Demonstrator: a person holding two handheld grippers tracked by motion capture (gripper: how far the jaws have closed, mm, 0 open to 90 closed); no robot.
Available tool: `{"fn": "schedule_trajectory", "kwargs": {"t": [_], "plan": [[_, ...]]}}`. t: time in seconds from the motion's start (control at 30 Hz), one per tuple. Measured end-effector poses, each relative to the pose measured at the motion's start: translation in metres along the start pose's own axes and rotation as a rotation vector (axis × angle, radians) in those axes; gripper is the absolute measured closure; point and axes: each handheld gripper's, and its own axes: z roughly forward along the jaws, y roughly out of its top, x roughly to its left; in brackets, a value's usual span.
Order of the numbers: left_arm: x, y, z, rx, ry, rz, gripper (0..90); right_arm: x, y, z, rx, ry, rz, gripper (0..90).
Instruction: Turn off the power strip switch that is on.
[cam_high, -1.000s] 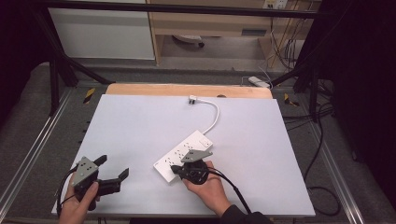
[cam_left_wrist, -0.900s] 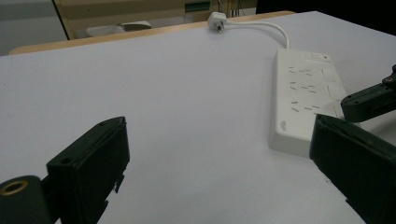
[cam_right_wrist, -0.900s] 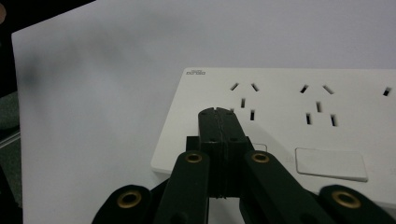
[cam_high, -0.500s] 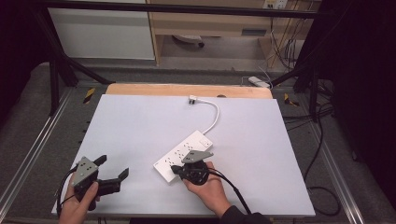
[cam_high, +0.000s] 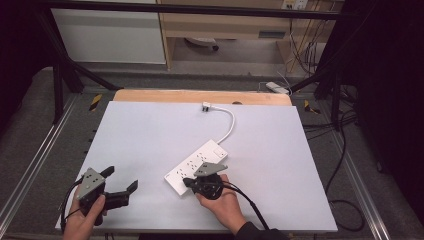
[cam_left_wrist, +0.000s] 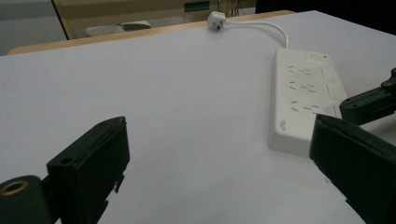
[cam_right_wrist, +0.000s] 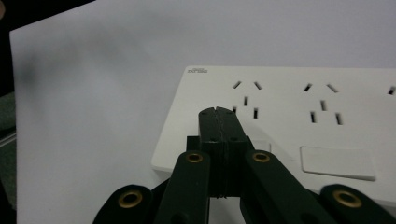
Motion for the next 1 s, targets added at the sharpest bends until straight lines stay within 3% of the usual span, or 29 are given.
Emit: {"fn": "schedule_trajectory", "kwargs": {"t": [0.13,1.0], "plan": [[0.0,0.0003,-0.0003,-0.002,0.0,0.002,4.8,0.0012,0.0025,0.0011,0.017,0.016,0.004,90.0],[0.0002,0.0004,-0.0008,-0.006,0.004,-0.003,4.8,-0.0056,0.0072,-0.0041,-0.025,0.012,0.012,90.0]]}}
